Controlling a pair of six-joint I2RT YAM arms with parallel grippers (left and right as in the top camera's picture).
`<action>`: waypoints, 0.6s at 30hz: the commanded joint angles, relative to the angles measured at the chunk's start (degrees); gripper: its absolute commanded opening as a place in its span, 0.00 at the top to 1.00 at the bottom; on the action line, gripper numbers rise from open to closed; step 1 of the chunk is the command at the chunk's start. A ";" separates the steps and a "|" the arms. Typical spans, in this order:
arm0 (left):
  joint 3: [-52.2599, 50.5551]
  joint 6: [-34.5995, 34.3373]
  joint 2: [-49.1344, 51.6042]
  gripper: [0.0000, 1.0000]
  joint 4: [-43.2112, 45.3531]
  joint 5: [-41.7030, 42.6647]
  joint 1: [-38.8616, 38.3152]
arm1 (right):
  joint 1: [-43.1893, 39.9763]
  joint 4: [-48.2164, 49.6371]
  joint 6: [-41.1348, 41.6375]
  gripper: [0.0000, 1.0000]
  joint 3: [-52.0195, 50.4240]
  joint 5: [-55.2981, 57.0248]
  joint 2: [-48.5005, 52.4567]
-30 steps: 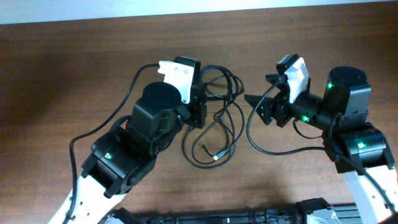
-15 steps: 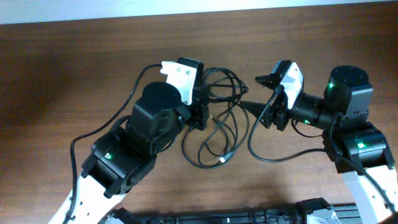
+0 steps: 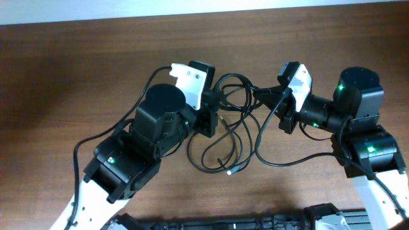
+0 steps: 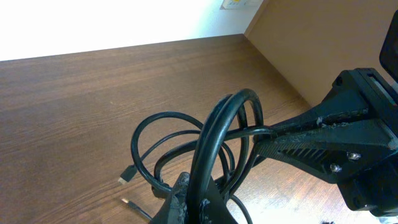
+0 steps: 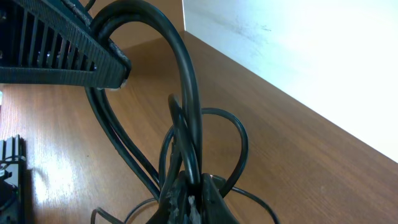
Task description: Untangle cables
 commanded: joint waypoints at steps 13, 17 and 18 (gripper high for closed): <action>1.38 -9.73 -0.66 1.00 -6.95 -16.20 0.24 | -0.22 3.91 11.17 0.96 -0.20 2.54 0.02; 1.38 -11.04 -0.66 1.00 -7.32 -18.58 0.24 | -0.22 5.68 14.56 0.96 -0.20 2.54 -0.09; 1.38 -11.04 -0.66 1.00 -7.65 -19.39 0.24 | -0.22 6.16 15.82 0.96 -0.20 2.51 -0.09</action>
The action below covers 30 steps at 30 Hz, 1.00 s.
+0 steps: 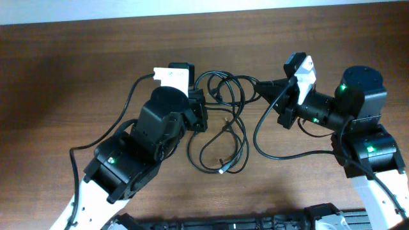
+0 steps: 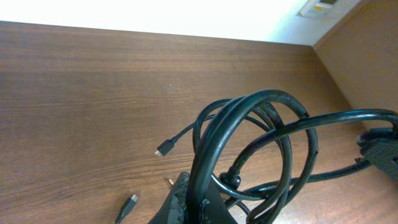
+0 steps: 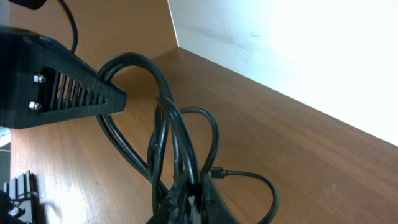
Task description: Untangle cables
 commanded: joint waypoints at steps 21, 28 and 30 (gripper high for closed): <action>1.38 -4.63 -0.68 1.00 -3.10 -11.91 0.26 | -0.22 2.64 24.11 0.96 -0.17 20.20 -0.07; 1.38 -4.61 -0.66 1.00 -2.62 -11.89 0.26 | -0.22 -0.46 28.92 0.96 -0.17 25.70 0.04; 1.38 -4.61 -0.66 1.00 -2.43 -11.89 0.26 | -0.22 -1.77 29.07 0.96 -0.17 26.99 0.33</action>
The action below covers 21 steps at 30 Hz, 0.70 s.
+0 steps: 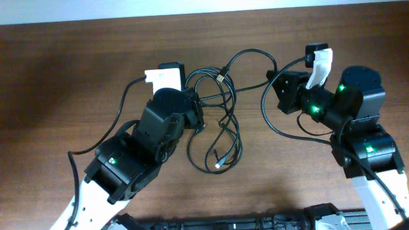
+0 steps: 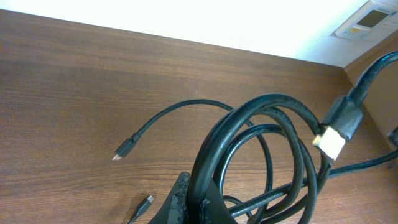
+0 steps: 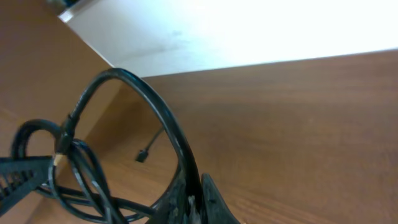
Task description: Untangle cables
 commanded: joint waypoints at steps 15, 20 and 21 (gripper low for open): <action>1.33 0.11 -0.68 1.00 3.58 0.76 0.70 | -0.68 -5.09 -6.34 0.16 -0.17 3.39 1.33; 1.33 1.90 -0.68 1.00 4.68 1.05 0.70 | -0.68 -5.03 -12.87 0.16 -0.17 -6.05 1.31; 1.33 2.58 -0.68 1.00 5.03 1.05 0.70 | -0.68 -4.94 -13.35 0.16 -0.17 -7.56 1.31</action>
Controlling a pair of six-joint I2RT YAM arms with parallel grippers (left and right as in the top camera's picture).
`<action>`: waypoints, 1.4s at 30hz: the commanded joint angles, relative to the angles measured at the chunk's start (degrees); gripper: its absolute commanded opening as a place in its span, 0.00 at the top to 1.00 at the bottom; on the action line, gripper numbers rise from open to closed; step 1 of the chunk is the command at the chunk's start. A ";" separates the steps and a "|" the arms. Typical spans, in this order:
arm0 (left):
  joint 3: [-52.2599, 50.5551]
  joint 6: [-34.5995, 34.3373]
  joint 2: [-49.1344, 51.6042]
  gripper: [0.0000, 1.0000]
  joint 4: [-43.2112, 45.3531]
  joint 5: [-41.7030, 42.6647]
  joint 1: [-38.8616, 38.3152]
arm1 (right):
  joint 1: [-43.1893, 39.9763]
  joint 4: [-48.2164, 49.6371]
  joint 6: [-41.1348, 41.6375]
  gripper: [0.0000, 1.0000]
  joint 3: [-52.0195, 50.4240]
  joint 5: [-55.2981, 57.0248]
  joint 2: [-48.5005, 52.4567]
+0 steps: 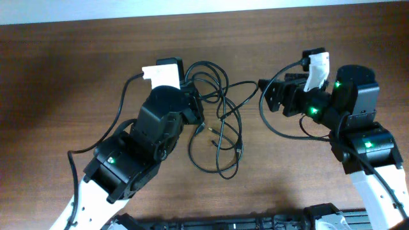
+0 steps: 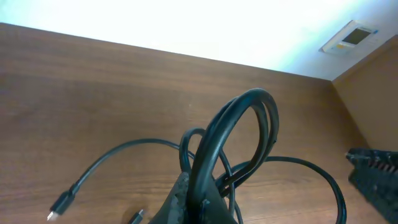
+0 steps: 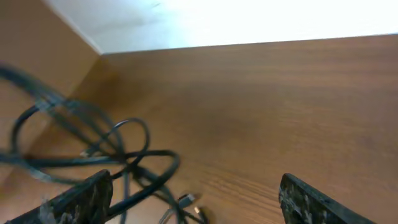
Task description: Untangle cables
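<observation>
A tangle of black cables (image 1: 223,128) lies mid-table, loops at the back and loose ends with small plugs trailing toward the front. My left gripper (image 1: 195,107) is shut on a thick doubled loop (image 2: 244,107), which arches above its jaws (image 2: 202,200). A thinner cable with a plug (image 2: 61,203) lies on the wood to the left. My right gripper (image 1: 272,96) is open, fingers (image 3: 79,198) wide apart with nothing between them. It faces the tangle (image 3: 118,152), and a plug end (image 3: 186,199) lies just ahead of it.
Brown wooden table (image 1: 64,76) with a pale wall along its far edge. A black lead (image 1: 265,118) curves round the right arm's wrist. The right arm's finger (image 2: 373,171) shows at the right edge of the left wrist view.
My right gripper was shut on a cable held raised at the right; now it is open and empty, and that cable lies back with the tangle. The left gripper still holds its thick loop.
Both grippers were shut on the tangle, close together at the table's middle. They then stood farther apart, the loops stretched between them. Then the right one held a strand drawn out to the right. Now it has let go, the left still holding.
</observation>
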 commanded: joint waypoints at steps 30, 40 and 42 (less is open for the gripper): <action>1.33 13.94 -7.34 1.00 11.45 0.96 0.17 | -0.11 -10.71 -10.43 0.17 -0.15 -2.64 -0.61; 1.33 8.94 -3.50 1.00 12.00 1.99 0.17 | -0.04 0.37 -11.02 0.17 -0.15 -9.62 -7.56; 1.33 7.37 -3.17 1.00 12.37 2.10 0.17 | -0.04 1.33 -13.27 0.17 -0.15 -15.82 -7.54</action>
